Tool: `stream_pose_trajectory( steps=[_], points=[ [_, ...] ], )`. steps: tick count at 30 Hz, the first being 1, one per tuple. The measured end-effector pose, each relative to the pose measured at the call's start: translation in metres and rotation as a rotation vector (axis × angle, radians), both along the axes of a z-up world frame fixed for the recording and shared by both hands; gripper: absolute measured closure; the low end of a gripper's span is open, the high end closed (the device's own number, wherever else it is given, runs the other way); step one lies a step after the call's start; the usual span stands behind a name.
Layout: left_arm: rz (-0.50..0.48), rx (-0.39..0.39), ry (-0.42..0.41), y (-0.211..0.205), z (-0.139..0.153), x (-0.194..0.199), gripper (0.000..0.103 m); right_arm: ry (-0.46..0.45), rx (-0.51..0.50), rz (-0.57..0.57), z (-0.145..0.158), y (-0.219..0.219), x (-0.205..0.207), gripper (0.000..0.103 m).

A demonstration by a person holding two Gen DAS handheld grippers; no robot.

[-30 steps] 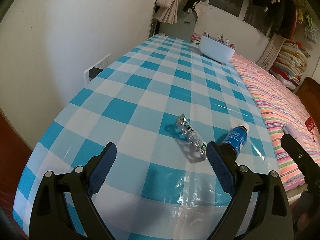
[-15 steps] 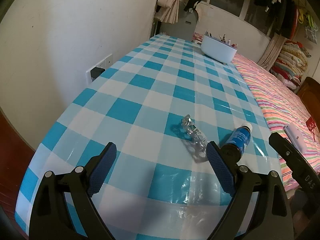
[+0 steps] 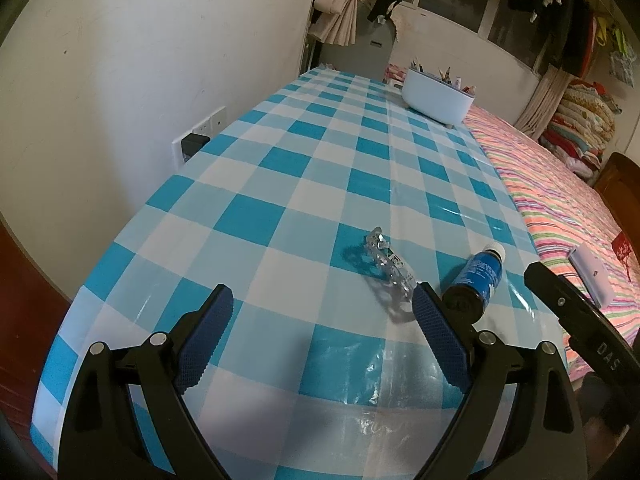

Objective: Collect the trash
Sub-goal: 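Grasp the foil blister pack with the left tool while the right tool grasps the medicine bottle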

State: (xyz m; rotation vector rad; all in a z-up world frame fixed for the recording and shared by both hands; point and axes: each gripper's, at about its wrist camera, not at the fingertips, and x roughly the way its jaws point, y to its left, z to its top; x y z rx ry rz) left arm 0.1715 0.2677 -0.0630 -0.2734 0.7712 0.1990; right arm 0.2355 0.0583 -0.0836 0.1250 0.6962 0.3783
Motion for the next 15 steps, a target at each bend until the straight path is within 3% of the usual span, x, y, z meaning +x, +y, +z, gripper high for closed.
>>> stream_pose_trajectory(
  steps=[15],
  points=[
    [0.01,-0.017,-0.006,0.006,0.004,-0.005,0.013,0.214,0.082,-0.035,-0.039,0.002,0.038,0.017]
  ],
)
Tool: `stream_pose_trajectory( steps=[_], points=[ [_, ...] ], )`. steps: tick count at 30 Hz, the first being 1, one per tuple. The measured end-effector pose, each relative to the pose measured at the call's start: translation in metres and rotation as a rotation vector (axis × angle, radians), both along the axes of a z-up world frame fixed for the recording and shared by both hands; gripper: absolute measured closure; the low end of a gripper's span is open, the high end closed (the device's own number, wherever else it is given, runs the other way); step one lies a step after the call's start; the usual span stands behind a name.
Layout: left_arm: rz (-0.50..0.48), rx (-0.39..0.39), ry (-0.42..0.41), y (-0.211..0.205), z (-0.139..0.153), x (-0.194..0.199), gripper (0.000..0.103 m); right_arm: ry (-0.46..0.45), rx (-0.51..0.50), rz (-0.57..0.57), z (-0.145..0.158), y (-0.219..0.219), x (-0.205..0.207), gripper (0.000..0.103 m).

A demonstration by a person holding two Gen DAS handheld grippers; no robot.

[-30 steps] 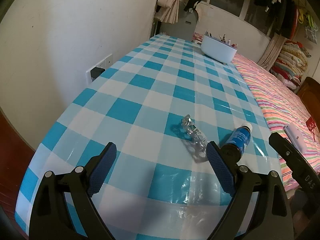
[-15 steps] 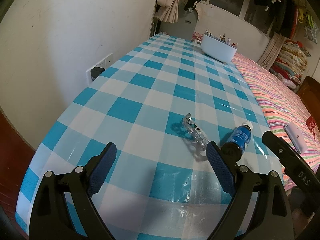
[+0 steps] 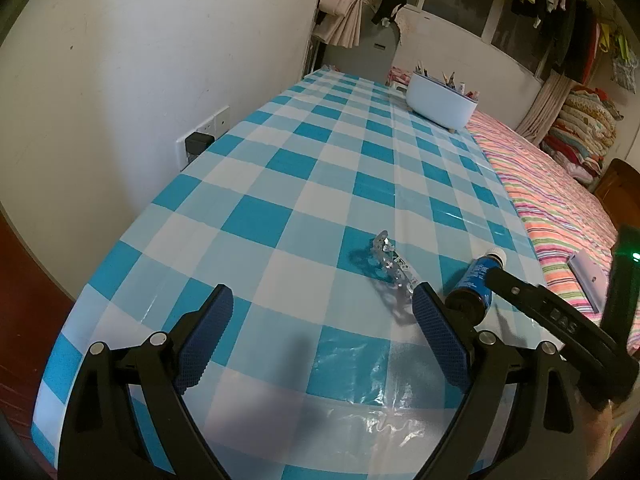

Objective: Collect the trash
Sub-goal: 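Grasp the foil blister pack with the left tool while the right tool grasps the medicine bottle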

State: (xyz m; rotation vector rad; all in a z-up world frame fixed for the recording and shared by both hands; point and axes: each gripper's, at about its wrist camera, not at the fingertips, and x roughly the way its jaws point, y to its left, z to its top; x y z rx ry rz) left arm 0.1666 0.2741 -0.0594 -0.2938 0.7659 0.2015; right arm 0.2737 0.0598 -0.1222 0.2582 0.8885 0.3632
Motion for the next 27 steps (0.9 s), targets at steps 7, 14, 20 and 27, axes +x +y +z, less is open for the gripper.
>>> stream_pose_trajectory(
  steps=[7,14,20,27],
  points=[
    [0.017,-0.015,-0.006,0.004,0.003,0.001,0.013,0.076,-0.005,-0.003,-0.019,0.009,0.02,0.019],
    [0.037,-0.024,-0.011,0.005,0.005,0.009,0.013,0.051,-0.056,0.02,-0.021,0.016,0.03,0.04],
    [0.039,-0.035,0.002,0.003,0.001,0.017,0.013,0.018,-0.049,0.054,-0.022,0.012,0.031,0.053],
    [0.025,-0.031,0.037,-0.01,-0.006,0.033,0.013,0.024,0.008,0.064,-0.022,-0.002,0.027,0.057]
  ],
)
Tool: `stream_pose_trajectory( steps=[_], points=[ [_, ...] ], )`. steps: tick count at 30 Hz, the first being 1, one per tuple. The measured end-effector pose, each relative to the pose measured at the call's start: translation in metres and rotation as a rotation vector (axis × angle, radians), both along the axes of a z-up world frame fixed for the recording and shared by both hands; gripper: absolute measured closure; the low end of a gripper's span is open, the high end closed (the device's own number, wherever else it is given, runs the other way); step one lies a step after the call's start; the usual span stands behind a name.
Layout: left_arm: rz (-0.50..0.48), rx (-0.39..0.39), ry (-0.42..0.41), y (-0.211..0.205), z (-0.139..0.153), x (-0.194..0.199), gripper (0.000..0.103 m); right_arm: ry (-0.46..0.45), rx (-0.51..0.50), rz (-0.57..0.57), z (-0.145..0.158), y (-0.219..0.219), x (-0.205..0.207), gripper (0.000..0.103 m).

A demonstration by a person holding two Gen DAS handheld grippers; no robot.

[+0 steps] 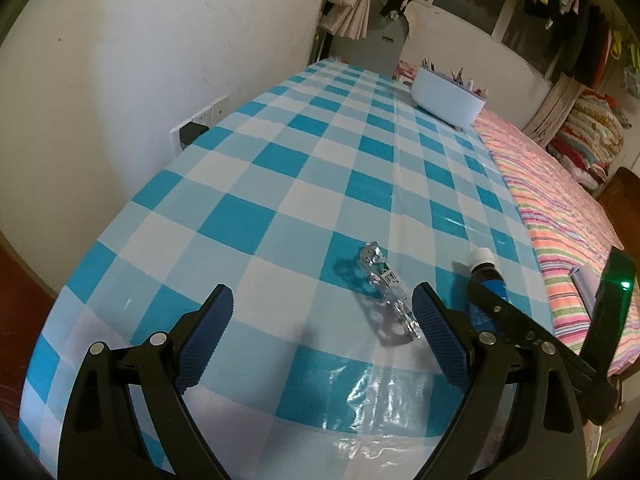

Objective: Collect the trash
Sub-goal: 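Grasp the foil blister pack with the left tool while the right tool grasps the medicine bottle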

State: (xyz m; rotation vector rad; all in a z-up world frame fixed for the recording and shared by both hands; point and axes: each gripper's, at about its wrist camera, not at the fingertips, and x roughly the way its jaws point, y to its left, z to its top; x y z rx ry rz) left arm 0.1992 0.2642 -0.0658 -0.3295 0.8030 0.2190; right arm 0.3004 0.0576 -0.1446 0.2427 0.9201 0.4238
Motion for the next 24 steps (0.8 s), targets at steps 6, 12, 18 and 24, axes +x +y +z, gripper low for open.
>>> stream_pose_trajectory(
  steps=[6,12,18,24],
  points=[
    [-0.008,-0.002,0.04,-0.012,-0.009,0.014,0.013,0.012,0.087,-0.023,0.003,-0.023,-0.005,0.057],
    [-0.012,0.002,0.11,-0.027,-0.025,0.04,0.013,0.003,0.139,-0.025,0.011,-0.036,-0.01,0.057],
    [0.002,-0.002,0.164,-0.033,-0.037,0.061,0.015,-0.001,0.186,-0.03,0.018,-0.053,-0.016,0.057],
    [0.0,0.014,0.207,-0.043,-0.044,0.077,0.033,-0.02,0.218,-0.035,0.029,-0.068,-0.022,0.057]
  ],
)
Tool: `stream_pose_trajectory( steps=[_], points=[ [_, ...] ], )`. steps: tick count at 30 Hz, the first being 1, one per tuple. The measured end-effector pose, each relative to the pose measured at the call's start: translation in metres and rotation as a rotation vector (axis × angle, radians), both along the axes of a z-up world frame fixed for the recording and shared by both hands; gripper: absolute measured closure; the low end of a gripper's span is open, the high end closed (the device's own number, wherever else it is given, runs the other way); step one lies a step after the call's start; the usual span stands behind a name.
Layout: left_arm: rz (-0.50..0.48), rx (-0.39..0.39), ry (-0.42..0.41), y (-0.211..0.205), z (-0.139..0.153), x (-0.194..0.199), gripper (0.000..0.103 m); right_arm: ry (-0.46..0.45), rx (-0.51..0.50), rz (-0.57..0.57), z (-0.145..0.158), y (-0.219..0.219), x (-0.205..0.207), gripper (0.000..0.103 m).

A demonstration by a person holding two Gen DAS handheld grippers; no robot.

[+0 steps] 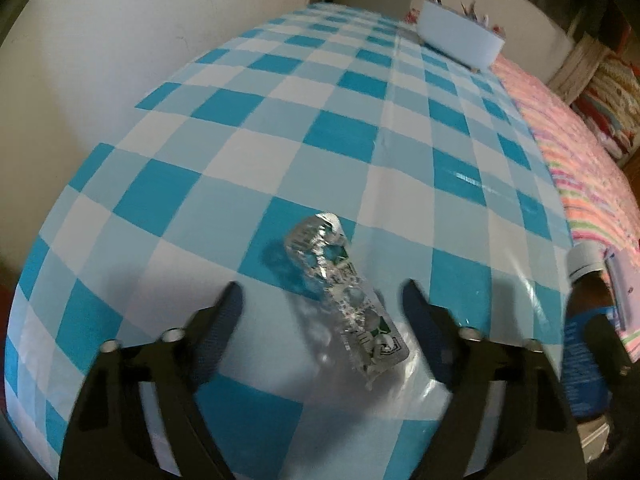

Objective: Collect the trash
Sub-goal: 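Grasp the foil blister pack with the left tool while the right tool grasps the medicine bottle, then carry the medicine bottle with the right tool over the bin and release it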

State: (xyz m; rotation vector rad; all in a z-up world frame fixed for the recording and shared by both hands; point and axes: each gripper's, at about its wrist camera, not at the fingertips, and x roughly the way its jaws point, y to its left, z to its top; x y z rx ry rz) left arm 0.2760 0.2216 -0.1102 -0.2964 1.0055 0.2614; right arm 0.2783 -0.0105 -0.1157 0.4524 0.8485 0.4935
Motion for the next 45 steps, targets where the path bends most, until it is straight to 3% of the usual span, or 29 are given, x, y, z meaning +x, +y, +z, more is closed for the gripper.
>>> stream_pose_trajectory(
  steps=[2,4,5,7,10,20,28,45],
  points=[
    [-0.016,0.015,0.021,-0.006,-0.004,0.005,0.044,-0.005,0.008,0.002,0.003,-0.003,-0.001,0.057],
    [-0.035,0.056,0.019,-0.013,-0.004,0.008,0.046,-0.011,0.02,0.004,0.007,-0.007,-0.004,0.057],
    [-0.042,0.069,0.022,-0.015,-0.004,0.009,0.057,-0.014,0.024,0.004,0.008,-0.008,-0.005,0.057],
    [-0.051,0.085,0.015,-0.016,-0.002,0.008,0.066,-0.024,0.031,0.006,0.012,-0.01,-0.008,0.057],
    [-0.079,0.069,0.004,-0.019,0.001,0.005,0.078,-0.042,0.03,0.009,0.018,-0.011,-0.011,0.057],
    [-0.176,0.029,-0.078,-0.036,0.023,-0.022,0.079,-0.076,0.028,-0.003,0.031,-0.024,-0.022,0.057],
    [-0.23,-0.011,-0.103,-0.047,0.022,-0.04,0.078,-0.087,0.012,0.013,0.035,-0.03,-0.034,0.057],
    [-0.391,0.01,-0.147,-0.108,0.038,-0.075,0.078,-0.124,-0.018,-0.046,0.041,-0.079,-0.08,0.057]
  ],
)
